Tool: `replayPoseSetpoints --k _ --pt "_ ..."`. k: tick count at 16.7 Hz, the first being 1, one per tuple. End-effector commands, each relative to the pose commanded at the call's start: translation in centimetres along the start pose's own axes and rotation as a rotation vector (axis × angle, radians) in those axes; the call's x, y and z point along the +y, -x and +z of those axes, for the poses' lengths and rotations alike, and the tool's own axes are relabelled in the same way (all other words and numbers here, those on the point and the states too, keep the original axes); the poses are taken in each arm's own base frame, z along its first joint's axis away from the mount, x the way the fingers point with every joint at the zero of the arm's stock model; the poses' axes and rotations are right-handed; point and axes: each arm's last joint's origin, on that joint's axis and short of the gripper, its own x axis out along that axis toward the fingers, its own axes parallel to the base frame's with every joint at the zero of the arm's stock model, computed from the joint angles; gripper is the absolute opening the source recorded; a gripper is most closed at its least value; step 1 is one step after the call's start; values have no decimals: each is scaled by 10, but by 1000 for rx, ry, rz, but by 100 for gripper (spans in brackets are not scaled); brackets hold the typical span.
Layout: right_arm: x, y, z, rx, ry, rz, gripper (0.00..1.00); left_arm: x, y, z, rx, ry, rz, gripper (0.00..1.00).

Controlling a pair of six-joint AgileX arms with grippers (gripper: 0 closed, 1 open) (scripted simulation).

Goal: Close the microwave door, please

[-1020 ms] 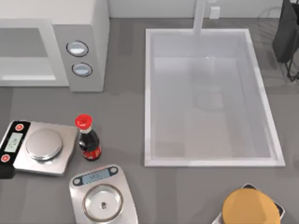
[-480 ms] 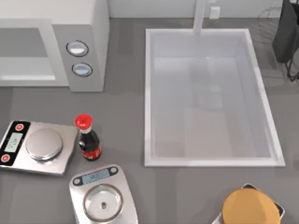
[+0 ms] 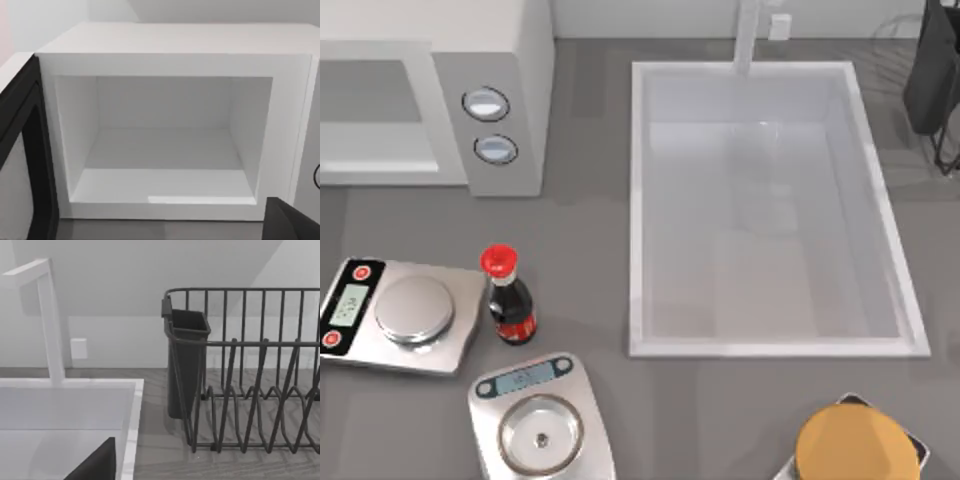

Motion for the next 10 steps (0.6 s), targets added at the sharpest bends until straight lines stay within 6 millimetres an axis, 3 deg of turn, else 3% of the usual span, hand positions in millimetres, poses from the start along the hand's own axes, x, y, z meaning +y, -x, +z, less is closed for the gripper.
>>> replayPoseSetpoints --k 6,10 --pt "0 0 0 0 0 0 100 4 -6 25 4 2 0 0" --pt "0 0 0 0 0 0 100 3 -6 25 4 2 -1 0"
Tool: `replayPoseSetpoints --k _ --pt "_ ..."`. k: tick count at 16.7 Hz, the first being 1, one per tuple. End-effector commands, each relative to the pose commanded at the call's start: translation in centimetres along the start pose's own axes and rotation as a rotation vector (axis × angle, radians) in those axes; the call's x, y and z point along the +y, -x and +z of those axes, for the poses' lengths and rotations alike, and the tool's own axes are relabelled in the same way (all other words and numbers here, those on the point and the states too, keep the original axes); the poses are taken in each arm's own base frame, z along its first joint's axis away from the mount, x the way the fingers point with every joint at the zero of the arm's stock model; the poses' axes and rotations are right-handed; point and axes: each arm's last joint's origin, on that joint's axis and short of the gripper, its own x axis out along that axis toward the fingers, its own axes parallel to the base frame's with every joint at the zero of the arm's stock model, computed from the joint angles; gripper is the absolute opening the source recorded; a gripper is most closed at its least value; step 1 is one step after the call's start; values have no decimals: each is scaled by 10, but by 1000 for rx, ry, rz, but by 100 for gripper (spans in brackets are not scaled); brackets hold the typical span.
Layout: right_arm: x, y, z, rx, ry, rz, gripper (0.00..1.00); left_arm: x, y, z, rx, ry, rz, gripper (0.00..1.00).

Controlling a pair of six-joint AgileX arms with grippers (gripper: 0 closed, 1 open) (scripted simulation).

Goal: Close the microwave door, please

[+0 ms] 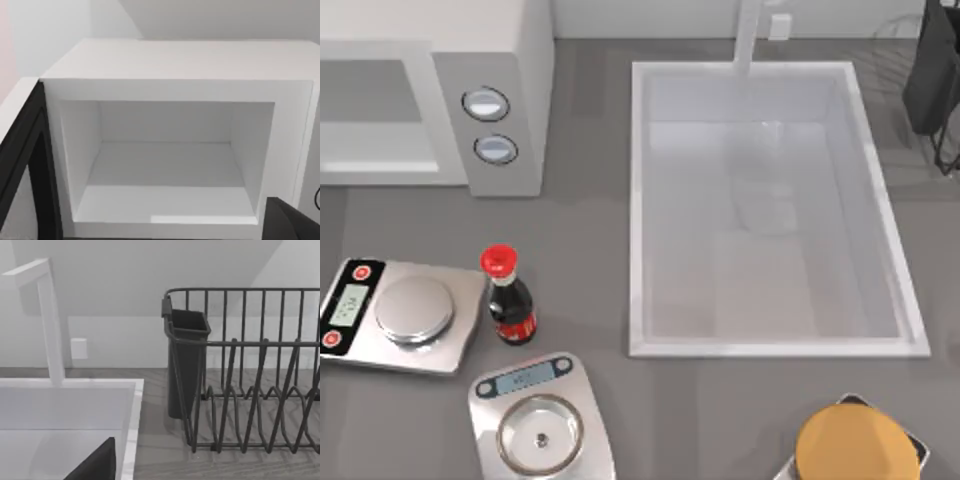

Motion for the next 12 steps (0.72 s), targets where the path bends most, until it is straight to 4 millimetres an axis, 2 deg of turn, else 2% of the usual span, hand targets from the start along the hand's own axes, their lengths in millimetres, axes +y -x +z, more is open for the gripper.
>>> replayPoseSetpoints --k 12 --pt "0 0 0 0 0 0 100 8 10 7 4 2 0 0"
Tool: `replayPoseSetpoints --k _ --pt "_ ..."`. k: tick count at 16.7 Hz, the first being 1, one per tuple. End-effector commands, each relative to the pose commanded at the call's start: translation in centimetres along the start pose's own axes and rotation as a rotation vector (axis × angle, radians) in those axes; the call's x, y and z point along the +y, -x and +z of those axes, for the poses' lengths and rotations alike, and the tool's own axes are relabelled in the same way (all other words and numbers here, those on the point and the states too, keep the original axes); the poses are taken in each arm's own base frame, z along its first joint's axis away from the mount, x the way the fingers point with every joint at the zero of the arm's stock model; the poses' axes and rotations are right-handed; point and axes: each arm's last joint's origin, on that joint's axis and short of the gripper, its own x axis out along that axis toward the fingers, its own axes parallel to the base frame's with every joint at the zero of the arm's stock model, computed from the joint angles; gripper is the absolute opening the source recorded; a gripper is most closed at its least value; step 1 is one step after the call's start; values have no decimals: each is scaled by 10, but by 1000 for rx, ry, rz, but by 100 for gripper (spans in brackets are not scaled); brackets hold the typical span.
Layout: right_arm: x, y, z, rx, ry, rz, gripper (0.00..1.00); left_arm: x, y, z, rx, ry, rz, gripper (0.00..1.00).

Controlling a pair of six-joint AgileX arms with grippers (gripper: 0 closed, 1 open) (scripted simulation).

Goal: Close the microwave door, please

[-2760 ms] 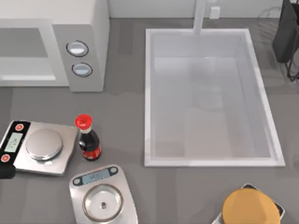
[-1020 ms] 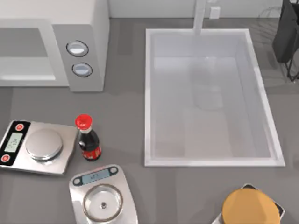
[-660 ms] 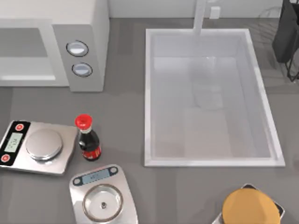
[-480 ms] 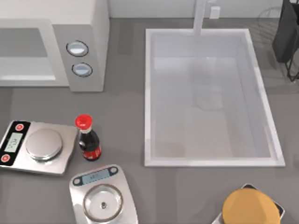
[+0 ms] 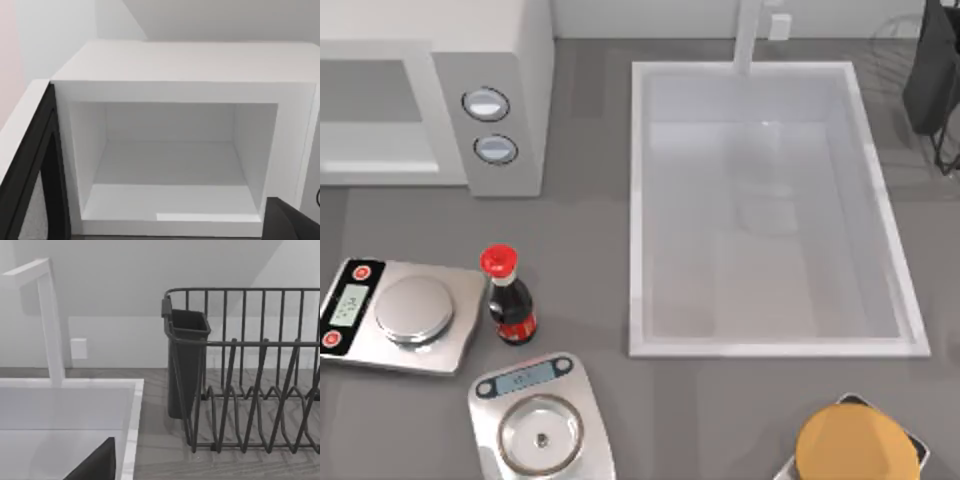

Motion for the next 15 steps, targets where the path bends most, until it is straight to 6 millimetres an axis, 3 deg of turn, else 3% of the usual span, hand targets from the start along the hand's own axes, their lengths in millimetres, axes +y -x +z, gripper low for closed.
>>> replayPoseSetpoints --k 5,8,12,15 --pt "0 0 0 0 0 0 100 9 -2 28 77 -47 40 0" --pt "0 0 0 0 0 0 100 29 -14 56 192 -74 73 0" --pt "0 0 0 0 0 0 100 82 -44 82 394 -71 91 0" --pt "0 0 0 0 0 0 100 137 -70 83 543 -45 74 0"
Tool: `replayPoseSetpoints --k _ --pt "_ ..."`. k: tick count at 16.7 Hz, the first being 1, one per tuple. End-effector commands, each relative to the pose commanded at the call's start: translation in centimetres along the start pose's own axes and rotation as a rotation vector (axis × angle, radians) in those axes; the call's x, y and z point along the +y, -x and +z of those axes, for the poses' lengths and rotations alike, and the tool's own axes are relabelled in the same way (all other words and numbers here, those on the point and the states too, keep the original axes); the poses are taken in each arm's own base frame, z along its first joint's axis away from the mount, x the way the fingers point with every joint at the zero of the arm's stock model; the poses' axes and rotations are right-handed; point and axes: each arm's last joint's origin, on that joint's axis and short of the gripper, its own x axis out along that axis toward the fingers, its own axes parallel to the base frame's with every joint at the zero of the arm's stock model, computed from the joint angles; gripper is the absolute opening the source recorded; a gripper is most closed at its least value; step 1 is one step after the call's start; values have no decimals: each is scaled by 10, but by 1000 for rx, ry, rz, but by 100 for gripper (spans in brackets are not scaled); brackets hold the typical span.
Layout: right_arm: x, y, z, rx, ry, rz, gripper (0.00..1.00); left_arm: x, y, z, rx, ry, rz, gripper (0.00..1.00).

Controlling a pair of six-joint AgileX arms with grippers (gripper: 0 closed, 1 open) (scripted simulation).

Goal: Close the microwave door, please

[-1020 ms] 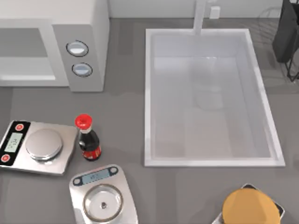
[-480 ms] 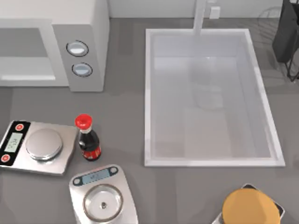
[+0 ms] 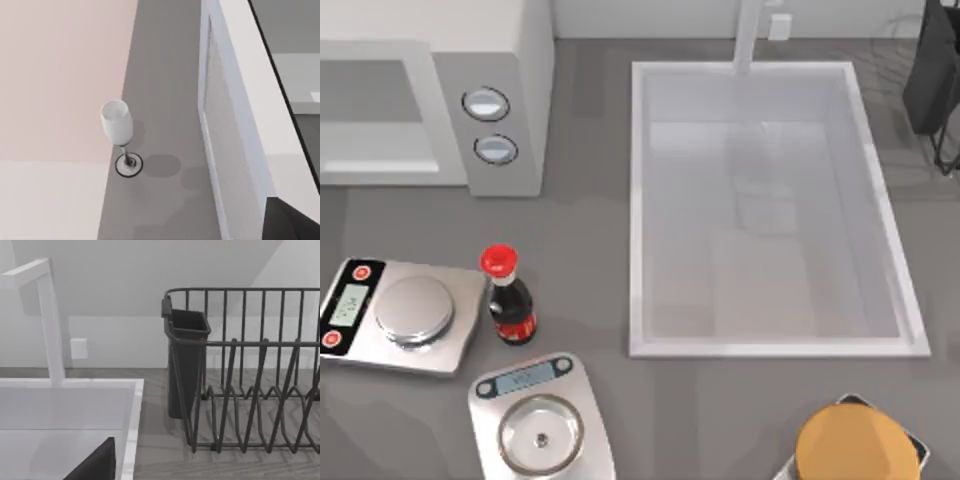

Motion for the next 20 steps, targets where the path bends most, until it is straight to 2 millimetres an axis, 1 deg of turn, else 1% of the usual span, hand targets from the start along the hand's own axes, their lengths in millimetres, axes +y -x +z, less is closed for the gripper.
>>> replayPoseSetpoints --k 2,4,6,8,10,15,17,20 --pt "0 0 0 0 0 0 100 35 -20 -1 84 9 -27 0" --pt "0 0 0 0 0 0 100 65 -38 -6 149 12 -55 0" --pt "0 0 0 0 0 0 100 87 -51 -12 194 8 -77 0" --pt "0 0 0 0 0 0 100 101 -59 -17 221 2 -91 0" --pt "0 0 0 0 0 0 100 106 -62 -19 230 -1 -96 0" --pt "0 0 0 0 0 0 100 105 -64 -19 230 -4 -99 0" --pt "0 0 0 0 0 0 100 105 -70 -28 233 0 -102 0" --pt "0 0 0 0 0 0 100 107 -88 -54 229 -4 -97 0"
